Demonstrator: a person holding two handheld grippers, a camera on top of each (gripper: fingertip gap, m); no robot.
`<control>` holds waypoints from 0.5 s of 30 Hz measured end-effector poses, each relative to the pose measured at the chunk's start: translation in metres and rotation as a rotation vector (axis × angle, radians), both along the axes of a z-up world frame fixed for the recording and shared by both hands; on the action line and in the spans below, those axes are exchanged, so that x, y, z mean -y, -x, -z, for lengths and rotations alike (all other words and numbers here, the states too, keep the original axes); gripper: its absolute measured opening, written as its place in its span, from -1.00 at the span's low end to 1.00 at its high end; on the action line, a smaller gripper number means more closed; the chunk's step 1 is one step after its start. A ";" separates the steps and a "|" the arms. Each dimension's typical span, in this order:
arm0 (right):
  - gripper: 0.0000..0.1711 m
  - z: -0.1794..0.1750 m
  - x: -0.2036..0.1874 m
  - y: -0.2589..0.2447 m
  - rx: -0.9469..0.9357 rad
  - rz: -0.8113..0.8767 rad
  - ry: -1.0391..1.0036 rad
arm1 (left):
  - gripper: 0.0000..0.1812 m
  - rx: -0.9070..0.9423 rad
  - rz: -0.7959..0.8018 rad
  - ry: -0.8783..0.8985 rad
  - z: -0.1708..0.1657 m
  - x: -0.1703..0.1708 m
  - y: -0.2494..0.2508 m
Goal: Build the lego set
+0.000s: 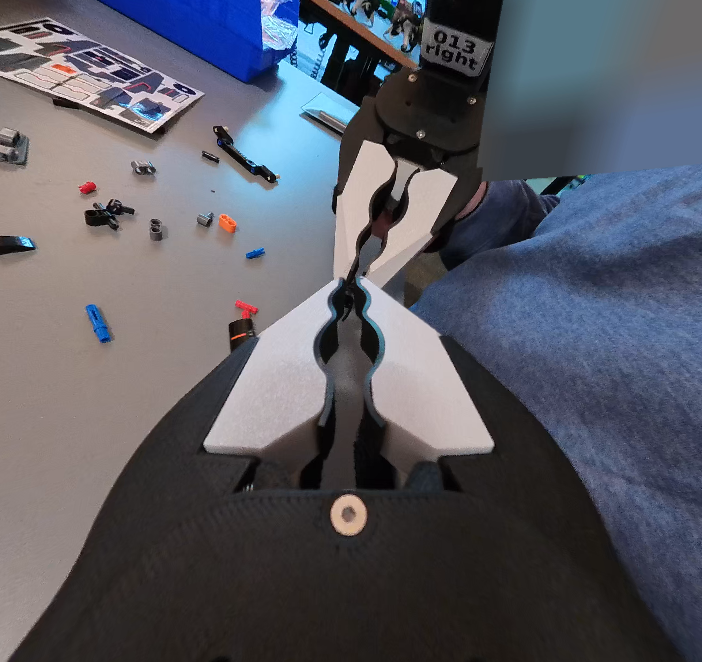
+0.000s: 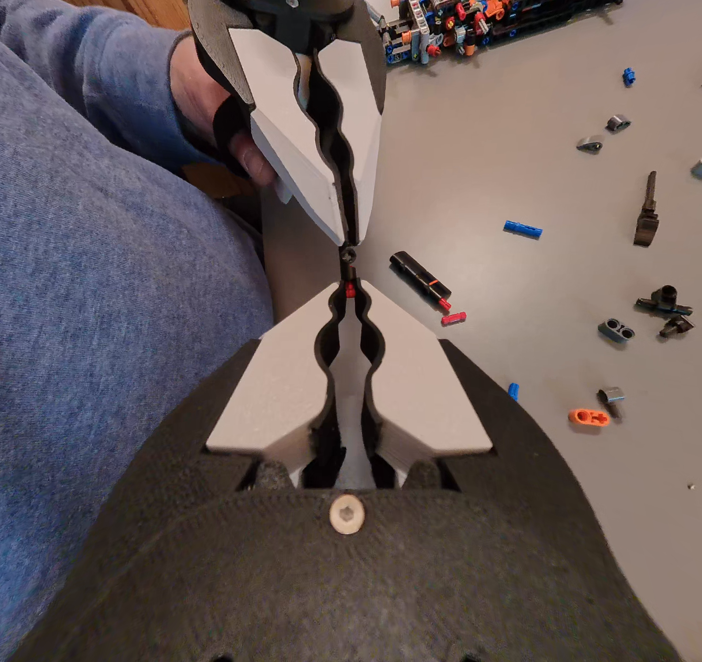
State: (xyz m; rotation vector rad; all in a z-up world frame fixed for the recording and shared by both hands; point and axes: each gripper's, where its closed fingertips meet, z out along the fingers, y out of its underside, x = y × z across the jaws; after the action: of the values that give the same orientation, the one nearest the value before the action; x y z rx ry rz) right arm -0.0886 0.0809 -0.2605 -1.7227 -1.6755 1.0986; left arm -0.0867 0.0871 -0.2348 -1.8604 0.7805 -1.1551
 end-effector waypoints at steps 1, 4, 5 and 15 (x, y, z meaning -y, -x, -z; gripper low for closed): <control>-0.98 0.002 0.000 -0.001 0.012 -0.001 -0.014 | -0.96 -0.023 0.001 -0.009 0.002 0.000 0.001; -0.98 0.007 -0.002 -0.003 0.046 -0.005 -0.048 | -0.89 -0.090 0.012 -0.044 0.005 0.000 0.001; -0.98 0.009 -0.001 -0.003 0.054 -0.009 -0.053 | -0.85 -0.117 0.018 -0.056 0.006 0.000 0.000; -0.98 0.010 0.004 -0.003 0.057 -0.037 -0.123 | -0.93 -0.346 0.115 -0.120 0.027 0.009 -0.011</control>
State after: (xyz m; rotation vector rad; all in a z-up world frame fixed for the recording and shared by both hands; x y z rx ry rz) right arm -0.0854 0.0764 -0.2709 -1.6656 -1.7780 0.9495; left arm -0.0753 0.0778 -0.2619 -1.9585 1.1374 -0.8423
